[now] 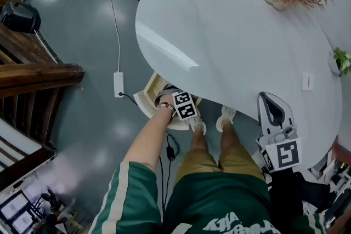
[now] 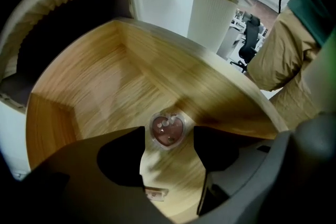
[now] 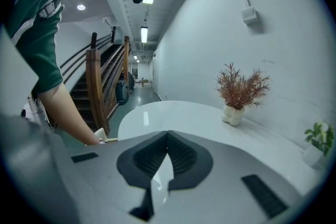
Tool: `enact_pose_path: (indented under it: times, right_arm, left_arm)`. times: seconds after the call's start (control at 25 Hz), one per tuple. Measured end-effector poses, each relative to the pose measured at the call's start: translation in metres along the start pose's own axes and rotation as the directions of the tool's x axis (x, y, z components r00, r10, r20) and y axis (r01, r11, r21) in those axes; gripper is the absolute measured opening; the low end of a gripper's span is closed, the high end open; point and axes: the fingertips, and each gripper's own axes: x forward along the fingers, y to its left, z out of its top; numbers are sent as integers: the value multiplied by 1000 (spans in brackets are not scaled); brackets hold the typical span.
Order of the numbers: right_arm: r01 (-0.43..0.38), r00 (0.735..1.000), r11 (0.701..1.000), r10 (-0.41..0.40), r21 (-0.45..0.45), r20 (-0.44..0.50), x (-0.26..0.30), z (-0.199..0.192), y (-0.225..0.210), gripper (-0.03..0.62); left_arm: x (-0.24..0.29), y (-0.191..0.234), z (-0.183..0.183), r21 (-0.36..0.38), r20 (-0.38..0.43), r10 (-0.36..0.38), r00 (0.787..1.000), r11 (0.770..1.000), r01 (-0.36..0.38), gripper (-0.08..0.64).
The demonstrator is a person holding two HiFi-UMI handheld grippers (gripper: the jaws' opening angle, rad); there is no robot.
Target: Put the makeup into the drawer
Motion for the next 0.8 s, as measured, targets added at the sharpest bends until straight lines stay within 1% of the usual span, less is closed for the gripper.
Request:
enact_pose_path:
  times: [0.08,0.16,0.28,0.36,0.48,0.56,0.6,0.64,0.68,0.72,0.76,0.8]
  right_arm:
    - [0,1000,1000,0,-1,9,-1,3,2,3]
    - [-3,1000,1000,3,-2,21,-2,8,5,3]
    - [-9,999,1000,10,-13,53,-2,23,10,3]
    - [-8,997,1000,10,-25,81,-1,36,12,4]
    - [-2,992,1000,6,-26,127,-1,57,14,3]
    - [2,988,1000,1,-19,154,0,69,16,3]
    - [1,986,1000,1,-15,166,0,74,18,3]
    - [-2,984,1000,4,-14,180,1,80,21,3]
    - [-6,981,1000,9,-16,195,3,86,24,3]
    - [-11,978,1000,15,-19,210,4,93,27,3]
    - [-16,975,1000,21,-22,222,4,99,30,3]
    - [-21,972,999,26,-24,232,4,104,33,5]
  left_arm:
    - [-7,2,0,-36,14,2,1000,999,-1,304]
    - [-21,7,2,-74,31,22,999,997,-19,307]
    - [-49,20,5,-127,51,62,997,990,-55,295]
    - [-66,25,1,-148,45,72,996,987,-65,291]
    - [-90,24,-10,-205,37,77,996,976,-68,291]
    - [-107,25,-16,-246,45,102,994,965,-88,293]
    - [-118,29,-18,-277,52,133,990,954,-114,293]
    - [-130,36,-20,-316,57,184,981,936,-158,288]
    - [-143,46,-23,-356,56,254,966,909,-218,243]
    - [-159,56,-25,-387,52,326,944,878,-282,205]
    - [-175,64,-25,-410,53,387,921,849,-333,193]
    - [-191,70,-25,-430,61,432,900,825,-367,193]
